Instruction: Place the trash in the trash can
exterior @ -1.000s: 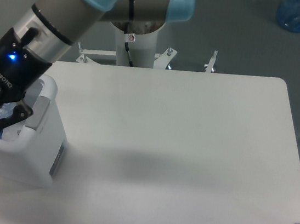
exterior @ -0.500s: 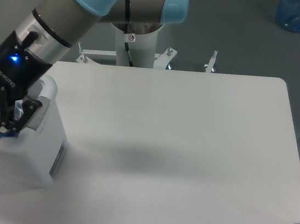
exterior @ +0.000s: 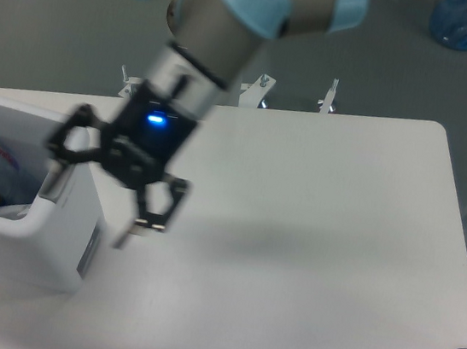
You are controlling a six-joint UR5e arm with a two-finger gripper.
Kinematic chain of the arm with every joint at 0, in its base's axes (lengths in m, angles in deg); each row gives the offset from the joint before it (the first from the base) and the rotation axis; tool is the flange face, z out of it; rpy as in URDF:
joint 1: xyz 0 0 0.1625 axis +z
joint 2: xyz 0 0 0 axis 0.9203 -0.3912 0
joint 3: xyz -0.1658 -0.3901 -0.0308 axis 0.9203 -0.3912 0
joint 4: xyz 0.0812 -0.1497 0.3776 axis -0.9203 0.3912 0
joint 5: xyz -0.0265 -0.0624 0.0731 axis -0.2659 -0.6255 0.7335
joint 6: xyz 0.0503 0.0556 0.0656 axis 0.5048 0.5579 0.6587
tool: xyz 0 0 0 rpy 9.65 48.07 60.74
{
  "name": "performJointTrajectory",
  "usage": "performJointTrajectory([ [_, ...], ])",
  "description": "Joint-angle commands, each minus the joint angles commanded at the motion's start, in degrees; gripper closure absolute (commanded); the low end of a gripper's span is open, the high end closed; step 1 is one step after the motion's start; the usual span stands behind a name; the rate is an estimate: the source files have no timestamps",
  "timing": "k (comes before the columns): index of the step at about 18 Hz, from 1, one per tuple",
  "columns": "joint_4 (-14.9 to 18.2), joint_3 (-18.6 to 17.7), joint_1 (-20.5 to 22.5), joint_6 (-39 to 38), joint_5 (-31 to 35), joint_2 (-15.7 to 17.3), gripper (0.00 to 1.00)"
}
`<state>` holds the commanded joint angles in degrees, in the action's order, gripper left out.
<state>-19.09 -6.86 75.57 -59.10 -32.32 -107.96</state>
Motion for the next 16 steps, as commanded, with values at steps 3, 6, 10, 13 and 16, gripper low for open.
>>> performJointTrajectory([
  [3, 0.1, -0.8, 2.0, 4.2, 2.7, -0.9, 0.0],
  [6, 0.2, -3.3, 3.8, 9.8, 16.6, -1.9, 0.0],
  [10, 0.3, -8.2, 5.2, 17.2, 28.9, -5.2, 0.0],
  [13, 0.9, -8.3, 5.1, 20.1, 37.9, -5.4, 0.0],
  [16, 6.1, -5.7, 4.9, 23.9, 41.2, -6.2, 0.0],
])
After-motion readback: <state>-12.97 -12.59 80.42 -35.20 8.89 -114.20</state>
